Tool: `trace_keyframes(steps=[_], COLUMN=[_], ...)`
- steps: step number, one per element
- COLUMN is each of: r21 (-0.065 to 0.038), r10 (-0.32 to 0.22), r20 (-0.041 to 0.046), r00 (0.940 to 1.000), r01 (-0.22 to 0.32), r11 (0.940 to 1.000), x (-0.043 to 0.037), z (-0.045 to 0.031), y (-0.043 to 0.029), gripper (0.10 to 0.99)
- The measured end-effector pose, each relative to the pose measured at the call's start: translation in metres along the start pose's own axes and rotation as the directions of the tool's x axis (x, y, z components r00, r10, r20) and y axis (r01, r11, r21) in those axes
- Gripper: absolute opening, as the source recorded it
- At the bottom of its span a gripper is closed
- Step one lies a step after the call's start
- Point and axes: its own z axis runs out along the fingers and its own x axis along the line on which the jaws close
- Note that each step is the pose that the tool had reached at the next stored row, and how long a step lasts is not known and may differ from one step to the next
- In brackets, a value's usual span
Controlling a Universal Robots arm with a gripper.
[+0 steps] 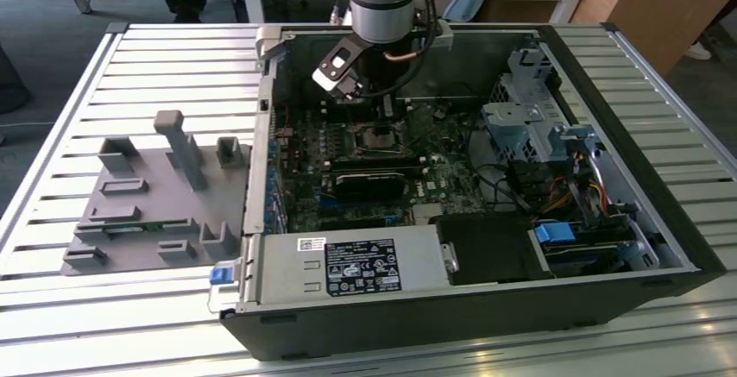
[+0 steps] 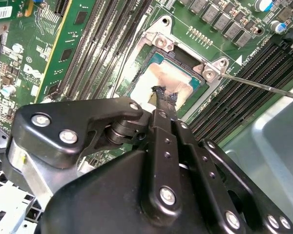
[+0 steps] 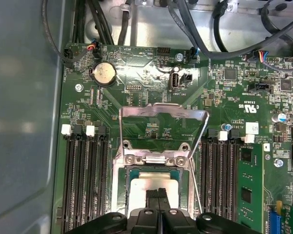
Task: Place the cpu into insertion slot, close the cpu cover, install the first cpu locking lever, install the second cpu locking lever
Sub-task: 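Place the cpu into insertion slot, then close the cpu cover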
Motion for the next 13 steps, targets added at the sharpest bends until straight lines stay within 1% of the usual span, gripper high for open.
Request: trace_keyframes(steps=[13], r21=[0.0], r10=[0.0], r20=[-0.0001], r00=[1.0], r01=[0.0], r11=[1.0], x=[-0.0002], z=[-0.0049], y=[0.0004], gripper=[0.106])
